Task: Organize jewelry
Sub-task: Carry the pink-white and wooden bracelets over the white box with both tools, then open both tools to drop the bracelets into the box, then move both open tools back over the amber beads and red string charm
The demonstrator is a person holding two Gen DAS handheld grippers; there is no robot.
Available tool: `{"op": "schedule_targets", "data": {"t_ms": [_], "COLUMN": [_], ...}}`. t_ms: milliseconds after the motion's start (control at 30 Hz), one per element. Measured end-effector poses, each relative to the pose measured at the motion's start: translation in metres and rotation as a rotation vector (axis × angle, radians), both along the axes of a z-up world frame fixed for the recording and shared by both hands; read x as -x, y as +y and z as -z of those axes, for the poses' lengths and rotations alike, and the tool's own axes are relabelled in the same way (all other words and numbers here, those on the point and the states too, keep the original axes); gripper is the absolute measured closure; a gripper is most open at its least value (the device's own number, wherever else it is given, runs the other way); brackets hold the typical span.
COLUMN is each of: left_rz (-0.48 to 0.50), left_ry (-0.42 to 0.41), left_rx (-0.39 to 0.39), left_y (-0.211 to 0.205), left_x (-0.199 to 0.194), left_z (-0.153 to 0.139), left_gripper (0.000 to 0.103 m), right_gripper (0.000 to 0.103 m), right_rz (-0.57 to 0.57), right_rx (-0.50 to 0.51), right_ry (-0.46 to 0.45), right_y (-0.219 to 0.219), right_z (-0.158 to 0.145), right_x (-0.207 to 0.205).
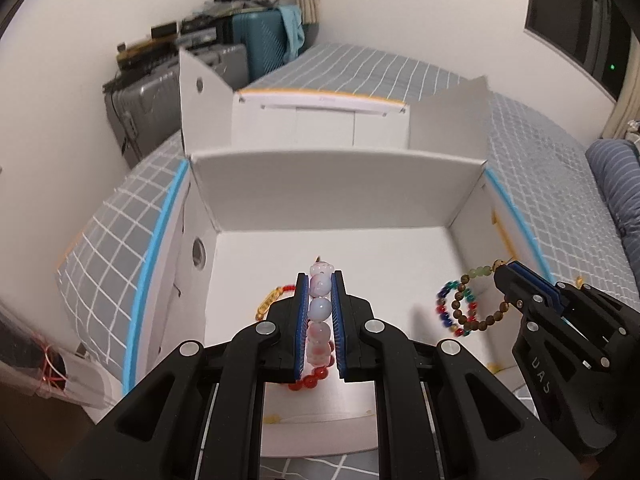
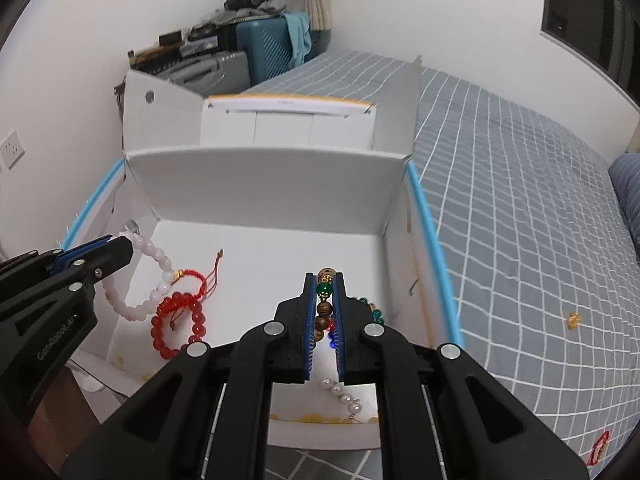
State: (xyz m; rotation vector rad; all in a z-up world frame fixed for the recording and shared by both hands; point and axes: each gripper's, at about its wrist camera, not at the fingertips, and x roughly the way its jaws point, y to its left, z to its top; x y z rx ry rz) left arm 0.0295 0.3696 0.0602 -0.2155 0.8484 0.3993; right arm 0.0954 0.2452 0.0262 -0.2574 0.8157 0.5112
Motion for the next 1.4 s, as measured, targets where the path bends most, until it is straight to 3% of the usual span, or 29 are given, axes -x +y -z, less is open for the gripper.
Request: {"op": "schedule_targets", "data": {"t_ms": [300, 900, 933, 1000, 1067, 1200, 1233, 1400], "left_rz": [-0.01, -0.018, -0.02, -0.026, -0.039, -0.068, -0.075, -0.067], "left_ry": [0.075, 0.082, 0.079, 0.07, 0.051, 0.015, -0.001, -0.052], "left_rx": [0.034, 0.045, 0.044, 0.037, 0.026, 0.009, 0.004, -0.021], "left_y": [0.014, 0.025, 0.025, 0.025, 0.025, 0.027, 0.027, 0.016], "left_x": [-0.011, -0.014, -0.013, -0.011, -0.008, -0.001, 0.002, 0.007], "left_z": [0.033, 0.044, 0.043, 0.04, 0.035, 0.021, 0.016, -0.006], "left_gripper": [0.092, 0.09, 0.089, 0.086, 0.064, 0.043, 0.035, 0.021], "right_gripper": [0.096, 0.093, 0.09, 0.067, 0.057, 0.032, 0.03, 0.009], "right_rz": [0.003, 0.006, 0.006, 0.01, 0.011, 0.036, 0.052, 0.108], "right_rx": [0.036, 0.059, 0.055, 0.042, 0.032, -0.018, -0.033, -0.069], "right_ry": [0.05, 0.075, 0.075, 0.058, 0.046, 0.018, 0.005, -0.061], "right_y": [0.012, 0.015, 0.015, 0.013, 0.012, 0.002, -0.004, -0.026], "right_z": [0.025, 0.039, 0.038, 0.034, 0.03, 0.017, 0.01, -0.013], "right_x": [-0.005, -0.007, -0.007, -0.005, -0.004, -0.002, -0.002, 0.0]}}
